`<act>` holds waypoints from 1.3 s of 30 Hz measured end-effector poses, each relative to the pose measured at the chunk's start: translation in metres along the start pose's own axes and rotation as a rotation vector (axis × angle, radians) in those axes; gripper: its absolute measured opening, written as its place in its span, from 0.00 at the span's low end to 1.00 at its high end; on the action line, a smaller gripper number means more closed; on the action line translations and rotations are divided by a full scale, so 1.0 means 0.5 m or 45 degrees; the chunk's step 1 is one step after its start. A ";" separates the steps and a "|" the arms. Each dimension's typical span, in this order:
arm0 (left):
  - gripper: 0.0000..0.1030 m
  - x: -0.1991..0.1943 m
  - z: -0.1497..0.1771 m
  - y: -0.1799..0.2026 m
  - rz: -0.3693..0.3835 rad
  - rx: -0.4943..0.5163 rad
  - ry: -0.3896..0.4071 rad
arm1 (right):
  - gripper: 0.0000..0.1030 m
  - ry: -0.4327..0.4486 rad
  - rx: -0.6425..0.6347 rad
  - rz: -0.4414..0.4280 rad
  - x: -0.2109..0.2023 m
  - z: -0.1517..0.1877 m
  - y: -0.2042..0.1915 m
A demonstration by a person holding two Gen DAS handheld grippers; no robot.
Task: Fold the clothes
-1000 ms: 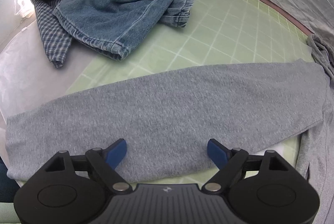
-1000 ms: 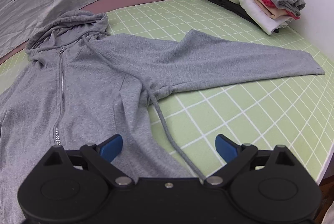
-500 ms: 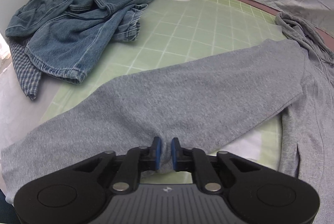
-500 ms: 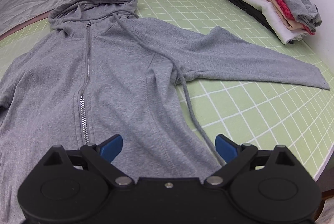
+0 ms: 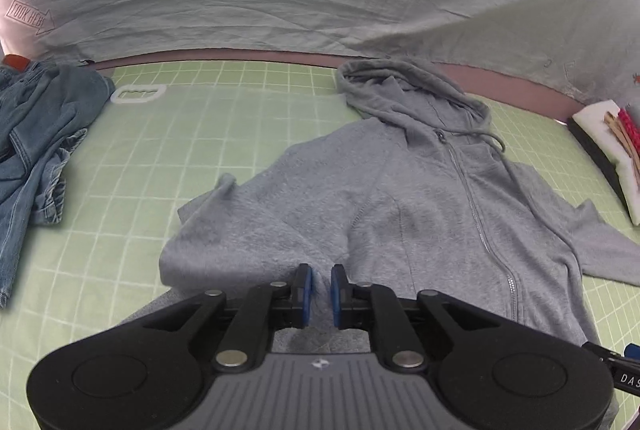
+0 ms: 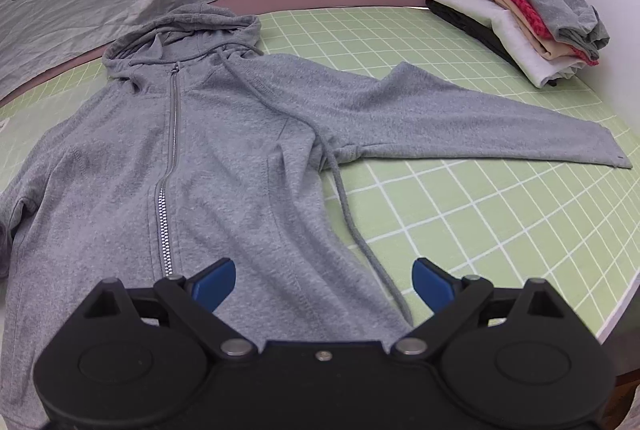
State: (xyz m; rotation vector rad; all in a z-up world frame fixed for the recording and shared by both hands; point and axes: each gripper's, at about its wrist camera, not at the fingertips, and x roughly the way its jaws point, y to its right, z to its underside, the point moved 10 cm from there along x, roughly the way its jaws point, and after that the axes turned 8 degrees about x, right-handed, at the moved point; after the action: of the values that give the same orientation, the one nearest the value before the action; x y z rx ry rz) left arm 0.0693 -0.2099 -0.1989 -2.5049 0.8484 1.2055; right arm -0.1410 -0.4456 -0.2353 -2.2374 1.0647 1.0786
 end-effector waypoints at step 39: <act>0.00 -0.083 0.141 -0.102 -0.062 -0.369 -0.009 | 0.93 -0.038 -0.185 -0.002 -0.029 0.066 0.021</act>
State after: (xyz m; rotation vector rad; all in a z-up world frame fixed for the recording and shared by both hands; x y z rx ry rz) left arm 0.0340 -0.1214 -0.2134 -2.7246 0.6463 1.4092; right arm -0.1701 -0.4239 -0.2444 -2.3257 1.0013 1.2210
